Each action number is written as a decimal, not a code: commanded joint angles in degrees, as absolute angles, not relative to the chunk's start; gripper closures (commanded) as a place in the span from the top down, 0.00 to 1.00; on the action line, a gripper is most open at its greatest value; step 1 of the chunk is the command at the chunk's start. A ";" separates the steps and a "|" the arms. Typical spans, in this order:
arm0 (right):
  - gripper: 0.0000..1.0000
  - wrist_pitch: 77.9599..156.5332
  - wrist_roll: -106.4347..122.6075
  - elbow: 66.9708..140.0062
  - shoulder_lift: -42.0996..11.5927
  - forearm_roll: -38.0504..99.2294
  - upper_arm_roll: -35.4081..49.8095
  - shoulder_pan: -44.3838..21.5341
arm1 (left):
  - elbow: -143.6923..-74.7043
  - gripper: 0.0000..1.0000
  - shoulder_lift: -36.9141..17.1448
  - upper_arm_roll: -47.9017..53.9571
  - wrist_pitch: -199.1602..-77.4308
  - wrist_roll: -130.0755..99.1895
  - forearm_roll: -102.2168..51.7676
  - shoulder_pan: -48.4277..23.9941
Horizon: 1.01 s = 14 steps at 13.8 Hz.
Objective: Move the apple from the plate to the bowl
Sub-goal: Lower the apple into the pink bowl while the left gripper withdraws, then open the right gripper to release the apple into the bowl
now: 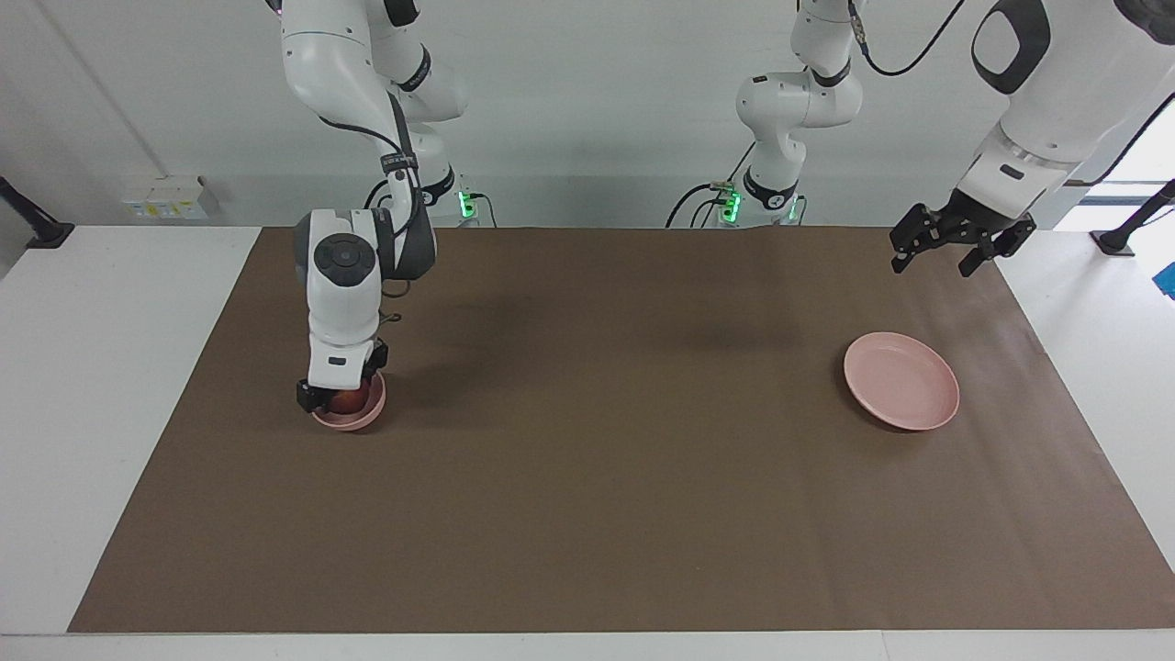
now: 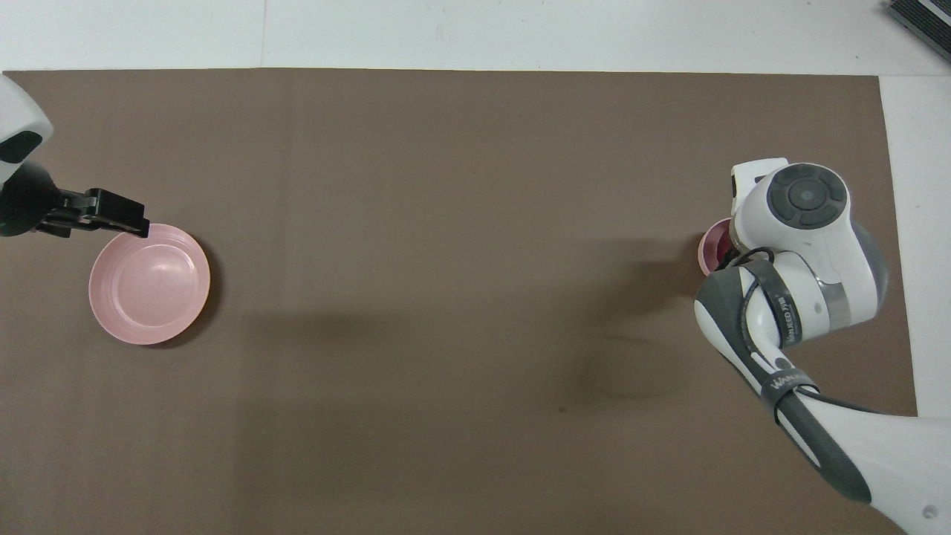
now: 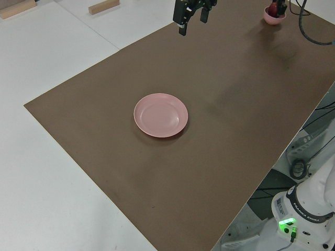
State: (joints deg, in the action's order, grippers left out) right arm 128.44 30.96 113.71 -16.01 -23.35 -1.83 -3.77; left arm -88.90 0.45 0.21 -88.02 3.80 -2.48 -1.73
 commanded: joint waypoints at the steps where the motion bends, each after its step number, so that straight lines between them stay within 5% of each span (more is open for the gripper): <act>1: 0.07 130.34 28.48 114.61 -16.08 -24.08 -1.32 -2.81 | -89.65 1.00 3.25 0.53 -86.48 4.66 -1.67 -1.06; 3: 0.26 130.43 28.30 114.78 -16.35 -24.00 -1.32 -2.72 | -89.91 1.00 3.34 0.52 -86.23 4.83 -2.11 -1.75; 6: 0.75 130.43 27.42 114.79 -16.44 -23.99 -1.23 -2.64 | -90.09 1.00 3.43 0.70 -86.39 5.18 -2.11 -1.15; 8: 0.97 130.34 27.42 114.79 -16.44 -23.91 -1.23 -2.64 | -90.17 1.00 3.69 0.88 -85.53 4.57 -1.59 -1.84; 14: 1.00 129.47 27.42 113.91 -16.44 -23.73 -1.23 -2.72 | -90.18 1.00 4.13 0.62 -80.86 4.48 -1.32 -1.49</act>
